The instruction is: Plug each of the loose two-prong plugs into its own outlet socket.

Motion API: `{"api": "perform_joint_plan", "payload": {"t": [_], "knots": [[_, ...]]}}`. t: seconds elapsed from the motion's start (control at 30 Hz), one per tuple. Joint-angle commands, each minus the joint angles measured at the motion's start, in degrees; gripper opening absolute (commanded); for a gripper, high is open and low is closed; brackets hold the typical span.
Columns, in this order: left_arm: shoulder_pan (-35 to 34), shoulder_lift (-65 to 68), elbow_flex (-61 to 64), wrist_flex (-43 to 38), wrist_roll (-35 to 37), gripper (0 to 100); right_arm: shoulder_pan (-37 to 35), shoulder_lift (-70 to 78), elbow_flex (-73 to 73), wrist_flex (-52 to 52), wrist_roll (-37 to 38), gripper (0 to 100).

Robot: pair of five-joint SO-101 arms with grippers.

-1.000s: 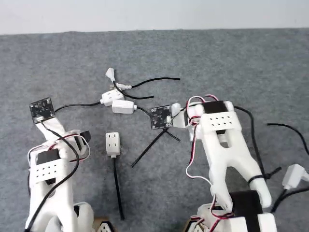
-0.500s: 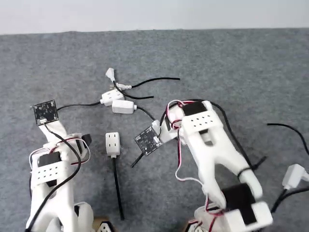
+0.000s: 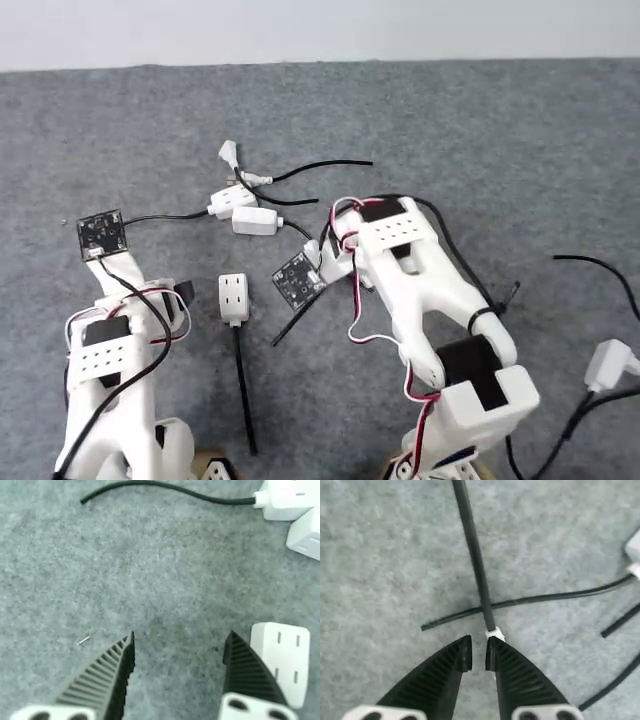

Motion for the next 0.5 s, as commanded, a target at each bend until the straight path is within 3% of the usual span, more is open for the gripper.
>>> {"api": "perform_joint_plan", "payload": {"t": [0.0,0.33,0.47], "knots": [[0.70,-0.44,-0.40,-1.49,-1.85,27,-0.48,-0.04,-6.33,3.65,0.62,8.2],[0.79,-0.18,-0.31,-1.49,-3.08,27,-0.40,7.43,-10.81,4.70,0.53,8.8],[0.79,-0.09,-0.31,-1.49,-3.08,27,-0.48,9.63,-13.27,4.70,-2.29,15.1]]}}
